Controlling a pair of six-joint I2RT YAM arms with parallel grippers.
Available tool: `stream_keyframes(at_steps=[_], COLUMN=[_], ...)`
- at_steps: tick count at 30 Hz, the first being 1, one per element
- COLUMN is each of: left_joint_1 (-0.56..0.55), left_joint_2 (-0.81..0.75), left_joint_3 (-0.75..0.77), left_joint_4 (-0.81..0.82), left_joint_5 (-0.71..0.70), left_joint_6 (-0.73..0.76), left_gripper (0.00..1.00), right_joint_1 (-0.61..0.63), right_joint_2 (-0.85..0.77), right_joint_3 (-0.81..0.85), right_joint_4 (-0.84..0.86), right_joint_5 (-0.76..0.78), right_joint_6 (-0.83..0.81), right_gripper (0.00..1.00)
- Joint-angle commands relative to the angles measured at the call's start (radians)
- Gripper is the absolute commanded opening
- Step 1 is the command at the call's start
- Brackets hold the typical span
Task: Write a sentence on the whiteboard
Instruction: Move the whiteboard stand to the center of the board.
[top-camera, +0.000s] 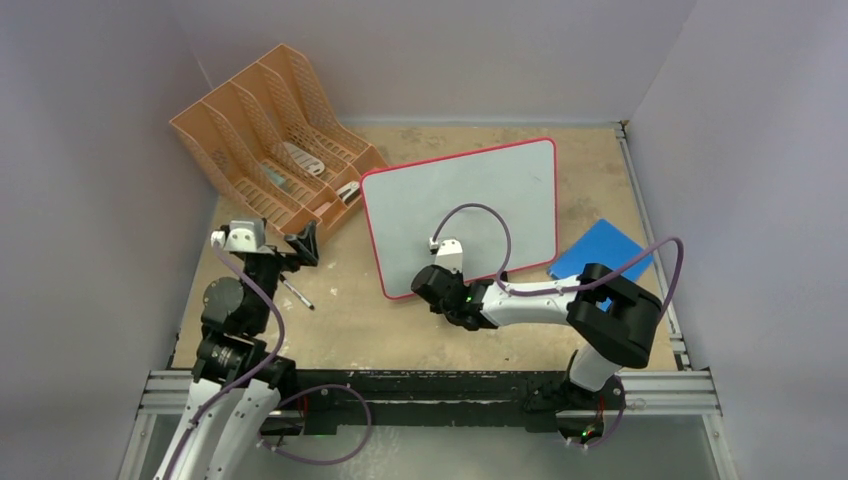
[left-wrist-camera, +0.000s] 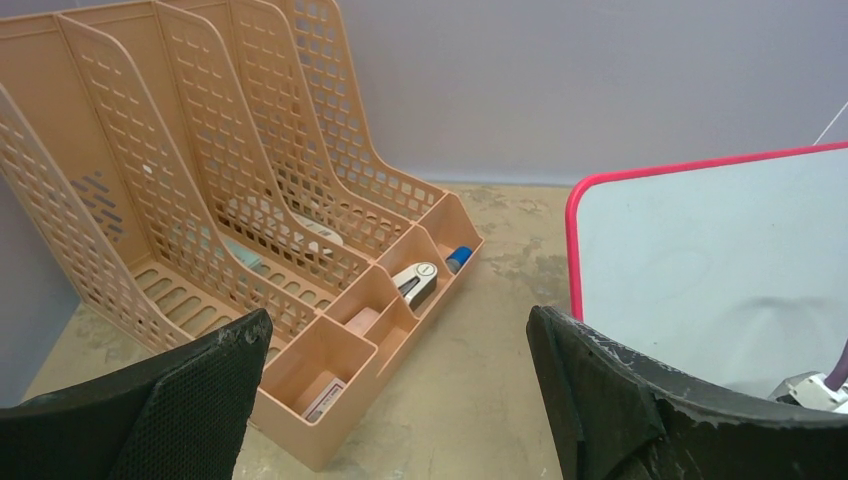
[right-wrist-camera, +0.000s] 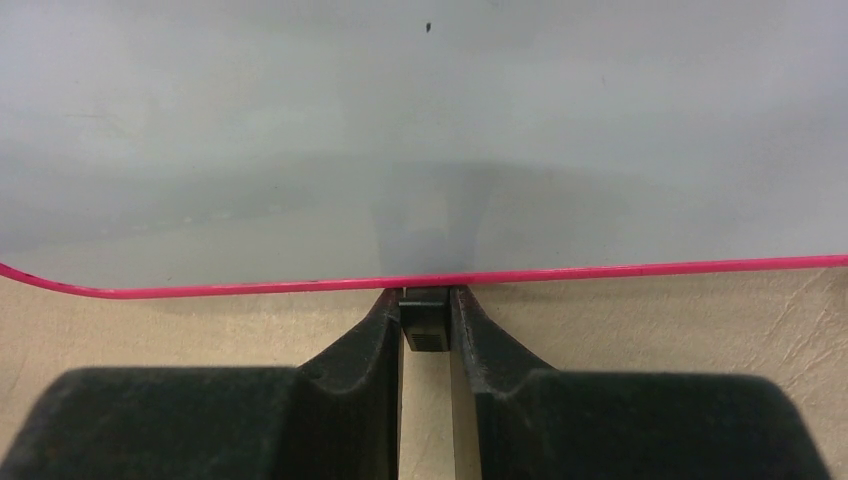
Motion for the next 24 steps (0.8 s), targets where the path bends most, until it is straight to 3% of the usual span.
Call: stream_keyframes(at_steps=[1, 6, 13, 21, 24], left_joint_1=[-0.007, -0.007, -0.006, 0.001, 0.061], left_joint_2=[0.029, 0.094, 0.254, 0.486, 0.567], left_joint_3=[0.032, 0.07, 0.153, 0.282, 0.314], left_joint_4=[0.001, -0.054, -0.21, -0.494, -0.6], left_joint_5=[-0.032, -0.079, -0.146, -0.203, -0.134], left_joint_6=[-0.021, -0.069, -0.196, -0.414, -0.467], left_gripper=[0.98, 1.0, 1.0, 1.0, 1.0], right_joint_1=[-0.005, -0.005, -0.005, -0.006, -0.007], right_joint_2=[-0.011, -0.043, -0.183, -0.411, -0.464], right_joint_3=[-0.022, -0.022, -0.038, -0.109, -0.132], right_joint_4=[-0.036, -0.005, 0.004, 0.06, 0.073], right_joint_5=[0.033, 0.033, 0.029, 0.031, 0.045], right_joint_6=[0.049, 0.009, -0.048, -0.149, -0.177], right_gripper=[0.06, 0.35, 0.61, 0.8, 0.83])
